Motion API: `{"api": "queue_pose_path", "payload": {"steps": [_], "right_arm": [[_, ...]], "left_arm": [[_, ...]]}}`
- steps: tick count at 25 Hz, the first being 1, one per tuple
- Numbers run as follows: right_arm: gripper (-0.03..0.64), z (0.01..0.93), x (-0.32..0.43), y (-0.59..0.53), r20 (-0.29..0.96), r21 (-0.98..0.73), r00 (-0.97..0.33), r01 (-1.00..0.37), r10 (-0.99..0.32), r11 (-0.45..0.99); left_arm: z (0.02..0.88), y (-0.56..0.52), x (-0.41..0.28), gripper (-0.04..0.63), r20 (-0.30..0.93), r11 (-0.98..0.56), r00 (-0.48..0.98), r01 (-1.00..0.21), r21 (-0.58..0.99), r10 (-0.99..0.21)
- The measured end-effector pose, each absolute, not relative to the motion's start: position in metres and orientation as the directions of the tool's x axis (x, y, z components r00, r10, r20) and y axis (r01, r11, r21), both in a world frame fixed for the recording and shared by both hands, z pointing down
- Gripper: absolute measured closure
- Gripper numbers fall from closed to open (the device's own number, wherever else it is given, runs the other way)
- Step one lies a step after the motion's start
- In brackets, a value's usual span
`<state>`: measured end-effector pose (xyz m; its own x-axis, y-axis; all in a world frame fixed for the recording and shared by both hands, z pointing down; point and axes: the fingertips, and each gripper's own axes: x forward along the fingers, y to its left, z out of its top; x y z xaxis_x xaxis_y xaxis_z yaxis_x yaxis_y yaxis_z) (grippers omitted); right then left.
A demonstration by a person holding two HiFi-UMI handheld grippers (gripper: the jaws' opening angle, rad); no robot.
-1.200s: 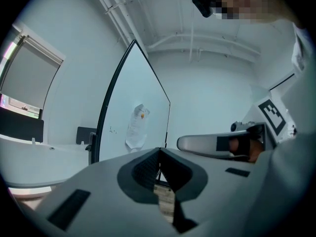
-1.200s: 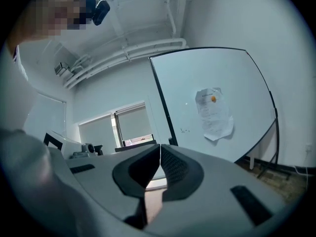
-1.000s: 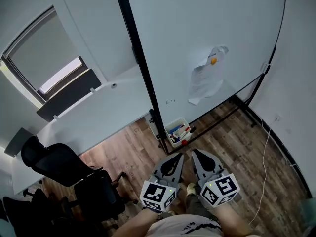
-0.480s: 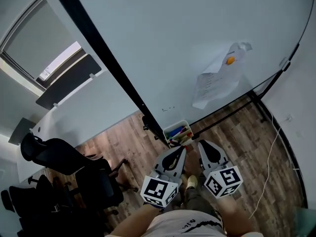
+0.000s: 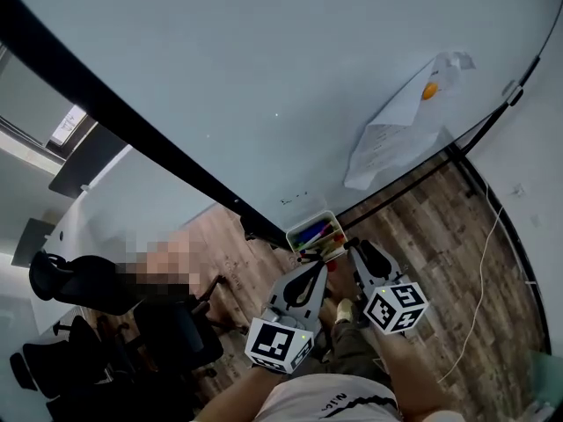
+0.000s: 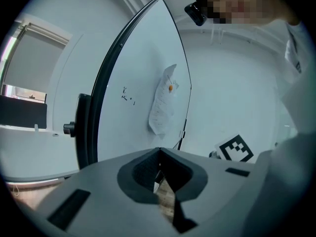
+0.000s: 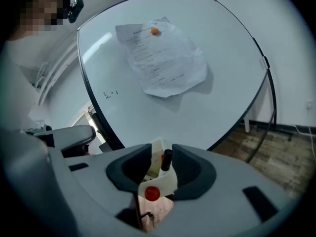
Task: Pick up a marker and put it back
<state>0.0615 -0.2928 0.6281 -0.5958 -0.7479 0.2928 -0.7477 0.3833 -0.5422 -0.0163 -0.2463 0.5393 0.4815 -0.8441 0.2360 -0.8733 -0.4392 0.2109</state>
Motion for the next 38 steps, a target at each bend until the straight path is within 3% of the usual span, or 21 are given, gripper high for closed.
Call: {"api": "queue_pose_path", "payload": {"steps": [8, 16, 38], "right_arm": [[0.495, 0.663, 0.050, -0.303, 0.317, -0.622, -0.593, -0.719, -0.741, 0.309], [0.540, 0.650, 0.051, -0.304, 0.297, -0.593, -0.567, -0.740, -0.768, 0.317], [0.541, 0.459, 0.060, -0.273, 0.106, -0.406, -0.579, -0.767, -0.808, 0.497]], "left_arm": [[0.552, -0.249, -0.028, 0.584, 0.244, -0.456, 0.495, -0.867, 0.200, -0.834], [0.552, -0.250, -0.034, 0.584, 0.230, -0.480, 0.517, -0.854, 0.199, -0.824], [0.453, -0.222, -0.017, 0.584, 0.089, -0.539, 0.565, -0.815, 0.212, -0.820]]}}
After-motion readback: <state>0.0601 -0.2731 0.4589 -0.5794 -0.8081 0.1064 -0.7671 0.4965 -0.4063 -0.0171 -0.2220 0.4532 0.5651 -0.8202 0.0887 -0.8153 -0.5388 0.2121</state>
